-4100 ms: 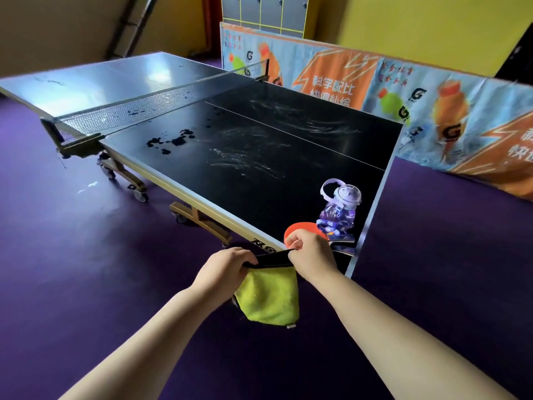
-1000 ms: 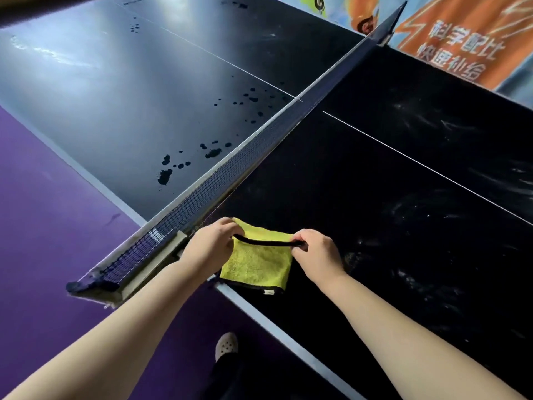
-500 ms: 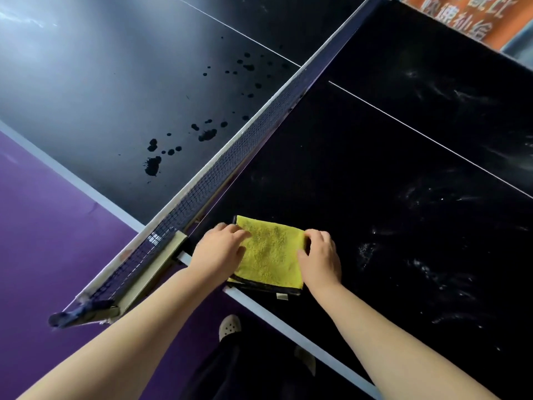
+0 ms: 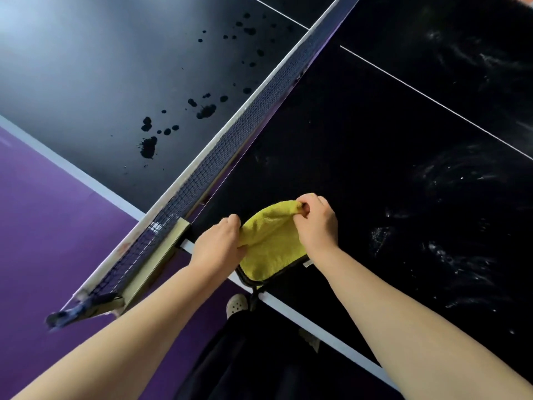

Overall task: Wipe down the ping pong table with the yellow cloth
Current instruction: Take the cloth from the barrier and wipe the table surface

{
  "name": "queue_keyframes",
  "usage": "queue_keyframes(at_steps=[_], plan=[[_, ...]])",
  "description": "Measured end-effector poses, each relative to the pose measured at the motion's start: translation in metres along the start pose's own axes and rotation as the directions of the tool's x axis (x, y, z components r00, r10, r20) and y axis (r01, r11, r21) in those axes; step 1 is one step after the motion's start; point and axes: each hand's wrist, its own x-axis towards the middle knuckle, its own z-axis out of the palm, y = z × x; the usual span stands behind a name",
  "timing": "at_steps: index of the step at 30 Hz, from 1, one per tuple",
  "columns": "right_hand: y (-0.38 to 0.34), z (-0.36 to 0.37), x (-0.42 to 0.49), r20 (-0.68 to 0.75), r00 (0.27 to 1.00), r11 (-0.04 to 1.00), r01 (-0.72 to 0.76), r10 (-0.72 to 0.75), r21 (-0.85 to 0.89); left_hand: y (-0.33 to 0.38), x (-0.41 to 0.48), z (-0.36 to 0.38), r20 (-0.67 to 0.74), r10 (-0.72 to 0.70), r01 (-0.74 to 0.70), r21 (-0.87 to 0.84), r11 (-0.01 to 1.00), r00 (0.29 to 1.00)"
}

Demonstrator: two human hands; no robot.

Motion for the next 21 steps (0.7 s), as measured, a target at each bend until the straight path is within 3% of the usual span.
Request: queue_keyframes(at_steps=[4,9,11,13,18,21], plan=[[-0.025,0.025,-0.022,0.075,0.995,0.996,0.065,-0.069,0.063,-0.02,-0.036,-0.006,0.011,-0.118,0.119,-0.058,0.991,0.993],[-0.039,0.08,-0.063,0.257,0.961,0.971,0.155,-0.105,-0.184,-0.05,-0.067,-0.006,-0.097,-0.205,0.197,-0.085,0.977,0.974],[-0.042,0.097,-0.071,0.316,0.947,0.889,0.19,-0.055,-0.416,-0.06,-0.071,-0.006,-0.119,-0.224,0.211,-0.117,0.971,0.967],[-0.044,0.109,-0.073,0.332,0.943,0.817,0.211,-0.026,-0.536,-0.068,-0.072,-0.006,-0.14,-0.22,0.204,-0.125,0.971,0.965],[-0.045,0.125,-0.065,0.354,0.922,0.758,0.341,-0.155,-0.556,-0.081,-0.072,-0.009,-0.2,-0.224,0.198,-0.144,0.97,0.954],[-0.051,0.132,-0.056,0.418,0.869,0.671,0.477,-0.264,-0.568,-0.086,-0.071,-0.009,-0.239,-0.224,0.192,-0.15,0.97,0.945]])
